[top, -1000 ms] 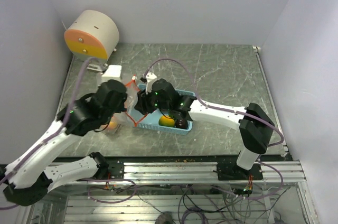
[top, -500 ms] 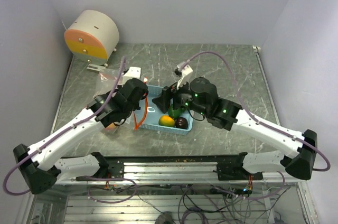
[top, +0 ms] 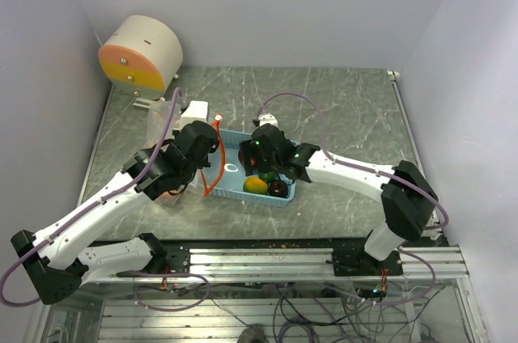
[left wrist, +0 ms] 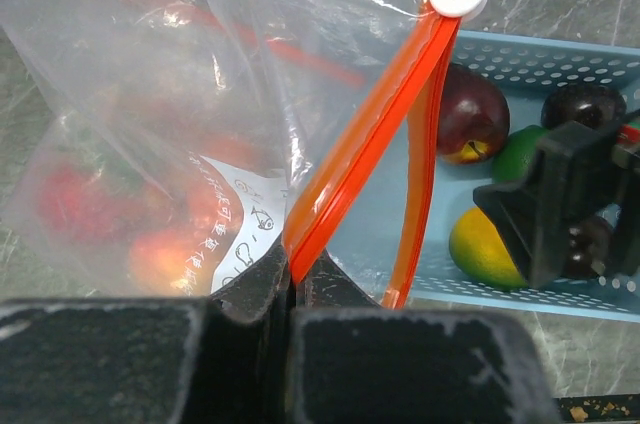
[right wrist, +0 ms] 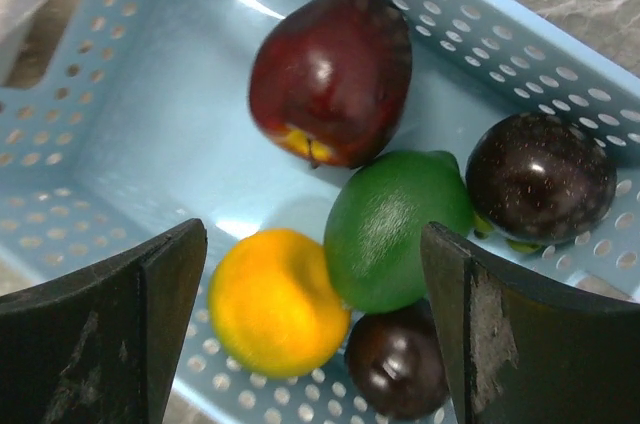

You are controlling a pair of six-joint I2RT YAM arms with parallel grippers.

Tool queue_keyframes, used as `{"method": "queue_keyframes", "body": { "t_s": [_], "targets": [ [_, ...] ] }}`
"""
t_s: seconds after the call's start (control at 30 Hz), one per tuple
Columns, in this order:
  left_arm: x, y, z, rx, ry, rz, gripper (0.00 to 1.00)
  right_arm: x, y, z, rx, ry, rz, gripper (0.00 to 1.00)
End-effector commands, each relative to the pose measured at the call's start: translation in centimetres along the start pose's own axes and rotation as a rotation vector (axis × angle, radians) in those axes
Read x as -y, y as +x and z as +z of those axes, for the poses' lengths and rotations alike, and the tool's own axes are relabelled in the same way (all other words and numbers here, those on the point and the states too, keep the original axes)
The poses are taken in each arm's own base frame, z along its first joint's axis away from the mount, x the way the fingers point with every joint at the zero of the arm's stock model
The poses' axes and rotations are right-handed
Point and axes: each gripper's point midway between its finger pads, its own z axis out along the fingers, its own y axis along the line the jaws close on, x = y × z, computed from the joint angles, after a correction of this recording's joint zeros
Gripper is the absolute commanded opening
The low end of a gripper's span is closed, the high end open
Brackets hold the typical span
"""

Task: Place the food in the zip-top bag and seal the zipper
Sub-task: Pick up the fake fruit from the bin.

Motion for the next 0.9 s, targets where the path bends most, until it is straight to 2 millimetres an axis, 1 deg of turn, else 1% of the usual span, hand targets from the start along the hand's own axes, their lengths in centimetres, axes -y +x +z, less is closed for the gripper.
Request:
{"method": "queue_keyframes", "body": {
  "t_s": [0.0,0.07,0.17,0.33,0.5,0.6,0.73,0.77,0.83,0.87],
  "targets": [
    [-0.9,-0.3,-0.2,0.029,-0.019,0.002,0.07,-0.1,-1.4,2.3,0.04,0.015,0.049,0.94],
    [-1.0,-0.3,-0.2,0.033,-0.022,0.001,0.07,-0.1,-1.8,3.5,0.054,0.033,0.05,0.96],
    [-1.0,-0.3,-0.3,0.035,-0.017,0.002,0.07,-0.3,-1.8,5.3,0.059,0.044,0.04,0.96],
    [-1.0,-0.2,-0.4,0.039,-0.005,0.003,0.07,-0.5,-1.9,7.5,0.065,0.062,0.029,0.96],
    [-1.1,-0.1,-0.5,0.041,-0.006,0.002,0.07,0.0,-1.0,9.6,0.041,0.091,0.022,0.94],
    [-1.2,0.1,-0.5,0.038,-0.005,0.003,0.07,0.4,-0.3,10.4,0.028,0.099,0.027,0.91],
    [-1.1,0.2,-0.4,0.036,-0.003,0.002,0.07,0.7,-0.1,10.5,0.052,0.094,0.023,0.81],
    [-1.1,0.2,-0.4,0.035,-0.003,0.002,0.07,0.8,-0.1,10.5,0.057,0.087,0.019,0.78],
    [-1.0,0.3,-0.3,0.033,-0.002,0.002,0.07,0.5,-0.4,10.2,0.07,0.059,0.003,0.62],
    [-1.1,0.4,-0.2,0.03,-0.005,0.005,0.07,0.6,-0.6,9.8,0.077,0.058,-0.003,0.56]
  ]
}}
